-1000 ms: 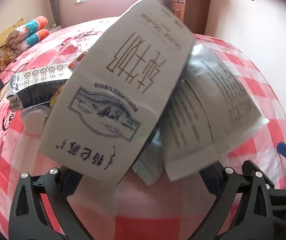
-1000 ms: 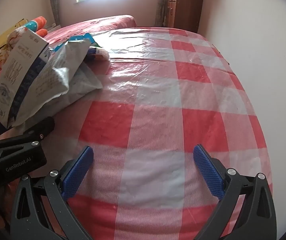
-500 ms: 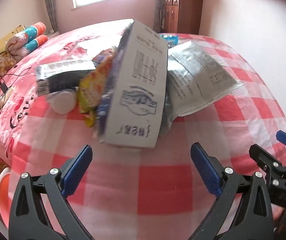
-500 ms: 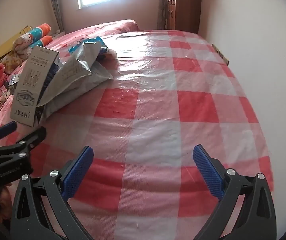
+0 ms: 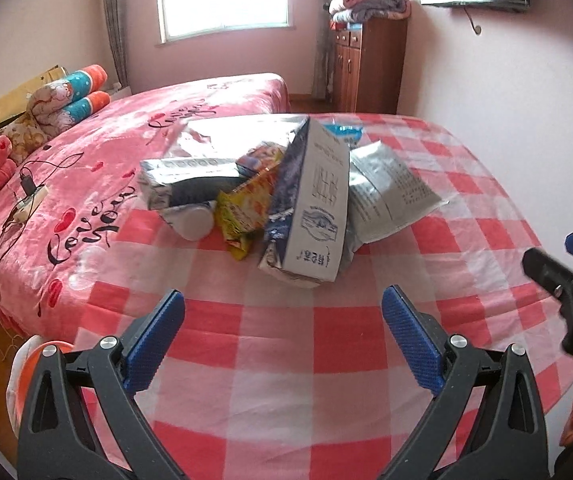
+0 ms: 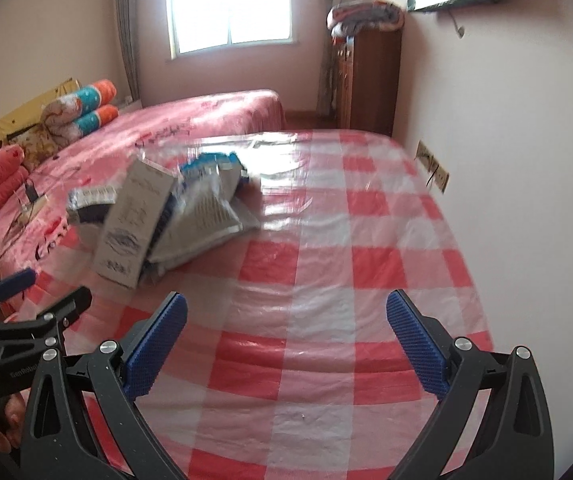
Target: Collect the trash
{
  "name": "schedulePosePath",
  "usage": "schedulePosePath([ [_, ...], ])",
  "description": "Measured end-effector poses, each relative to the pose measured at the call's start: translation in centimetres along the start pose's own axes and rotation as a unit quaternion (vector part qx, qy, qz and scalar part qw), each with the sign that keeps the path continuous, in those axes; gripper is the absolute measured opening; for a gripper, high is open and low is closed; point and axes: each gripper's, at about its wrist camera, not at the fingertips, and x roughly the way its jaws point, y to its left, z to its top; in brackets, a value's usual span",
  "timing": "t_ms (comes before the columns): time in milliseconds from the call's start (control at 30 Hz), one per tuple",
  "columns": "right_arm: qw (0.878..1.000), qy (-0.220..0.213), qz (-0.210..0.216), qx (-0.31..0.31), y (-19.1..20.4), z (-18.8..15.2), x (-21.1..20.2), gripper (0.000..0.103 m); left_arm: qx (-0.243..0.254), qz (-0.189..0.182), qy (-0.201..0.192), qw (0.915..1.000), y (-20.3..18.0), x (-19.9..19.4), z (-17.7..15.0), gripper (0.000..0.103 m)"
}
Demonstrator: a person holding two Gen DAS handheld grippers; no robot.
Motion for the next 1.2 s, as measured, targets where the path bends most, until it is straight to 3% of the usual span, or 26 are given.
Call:
schedulePosePath([
  [400,0.997,-0.068,-0.024,-0.009,0.9,1.6,-5.3,0.099,0.000,0.002,-0.052,0.9987,1.7,-4.8,0.7,0.099],
  [1200,0.994,-0.095,-0.056,-0.024,1.2,1.7,-7.1,0.099,-0.001,-0.017,-0.087,0.9960,1.8,-6.9,1.3,0.099],
])
